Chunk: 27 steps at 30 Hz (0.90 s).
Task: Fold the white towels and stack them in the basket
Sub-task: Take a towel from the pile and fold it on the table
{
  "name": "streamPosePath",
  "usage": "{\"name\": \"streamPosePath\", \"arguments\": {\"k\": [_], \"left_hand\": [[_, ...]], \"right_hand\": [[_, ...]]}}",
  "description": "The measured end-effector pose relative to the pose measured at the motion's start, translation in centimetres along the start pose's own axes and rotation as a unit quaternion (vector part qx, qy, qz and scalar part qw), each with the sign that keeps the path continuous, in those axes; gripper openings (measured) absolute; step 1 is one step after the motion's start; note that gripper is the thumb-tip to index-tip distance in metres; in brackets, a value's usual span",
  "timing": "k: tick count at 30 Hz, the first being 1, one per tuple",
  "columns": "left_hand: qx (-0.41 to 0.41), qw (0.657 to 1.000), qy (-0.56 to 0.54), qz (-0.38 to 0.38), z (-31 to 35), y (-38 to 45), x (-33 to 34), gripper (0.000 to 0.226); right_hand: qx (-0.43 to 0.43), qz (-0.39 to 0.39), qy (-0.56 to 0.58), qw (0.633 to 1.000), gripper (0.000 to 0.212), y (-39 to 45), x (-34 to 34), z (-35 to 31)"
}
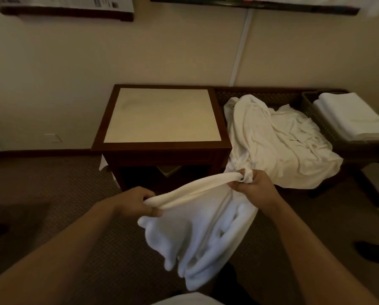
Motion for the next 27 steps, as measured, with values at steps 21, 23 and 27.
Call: {"name": "streamPosePath", "arguments": {"k": [21,23,27], "left_hand": [[-0.088,0.913,-0.280,0.282,12.5,5.9,2.7,0.021],[-0.066,0.941,-0.177,0.280,12.4,5.8,3.0,0.034],[0.109,0.939,-0.262,0.195,15.2,5.4,2.3,0.051]], "right_hand": [[-0.010,-0.112,0.117,0.987,0.007,4.0,2.6,-3.3],[-0.047,-0.150,0.071,0.985,0.011,5.0,2.1,-3.7],[-0.070,-0.242,0.078,0.965,0.013,5.9,2.3,-3.8]]}}
Point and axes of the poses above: each hand's wrist, its own y-axis towards the middle knuckle, its own x-axis out of the palm, z = x × y, the point moved 2 cm from there along y, towards the middle knuckle, and after that the axes turned 4 degrees about y, right-handed, at the moved point
